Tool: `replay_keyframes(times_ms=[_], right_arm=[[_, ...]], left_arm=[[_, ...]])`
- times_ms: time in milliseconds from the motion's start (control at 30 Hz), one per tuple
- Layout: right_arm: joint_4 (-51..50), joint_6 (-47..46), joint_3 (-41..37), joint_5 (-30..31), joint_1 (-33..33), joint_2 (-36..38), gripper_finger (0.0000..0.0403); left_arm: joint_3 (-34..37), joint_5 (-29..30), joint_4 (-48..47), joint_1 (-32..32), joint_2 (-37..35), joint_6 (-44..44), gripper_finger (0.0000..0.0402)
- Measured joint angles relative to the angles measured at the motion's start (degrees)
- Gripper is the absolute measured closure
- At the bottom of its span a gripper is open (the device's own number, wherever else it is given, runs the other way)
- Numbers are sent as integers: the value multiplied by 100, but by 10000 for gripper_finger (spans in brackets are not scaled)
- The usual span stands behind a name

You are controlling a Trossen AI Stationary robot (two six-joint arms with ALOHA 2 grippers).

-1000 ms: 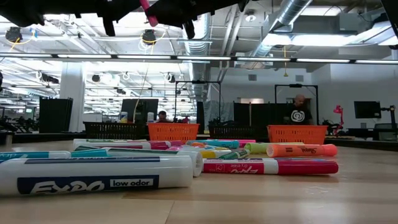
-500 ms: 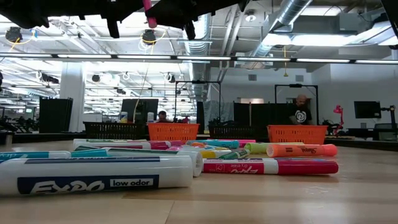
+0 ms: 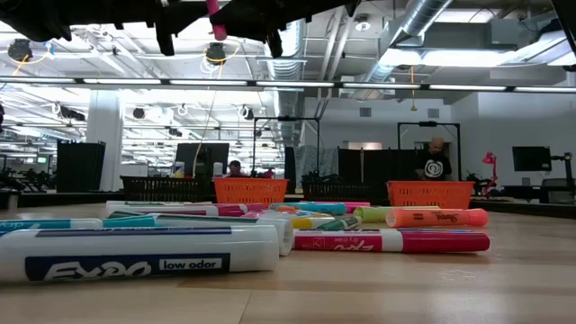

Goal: Pick & Place Markers
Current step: Put the bottom pink highlighter into the left black bin

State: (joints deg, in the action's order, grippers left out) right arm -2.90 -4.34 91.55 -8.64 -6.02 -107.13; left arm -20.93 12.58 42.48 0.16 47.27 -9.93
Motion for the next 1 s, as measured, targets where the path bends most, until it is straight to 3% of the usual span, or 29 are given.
replay_keyframes(times_ms=[233,667,1000], right_arm=[[-33,-19,2,-4,-1,0,339],[-138,-127,7,-46,-2,0,345],[-140,-131,7,-63,31,0,345]], left_arm=[[4,0,9,0,10,-3,239],[7,-59,66,37,13,-107,229],[4,-400,78,180,50,-386,252]])
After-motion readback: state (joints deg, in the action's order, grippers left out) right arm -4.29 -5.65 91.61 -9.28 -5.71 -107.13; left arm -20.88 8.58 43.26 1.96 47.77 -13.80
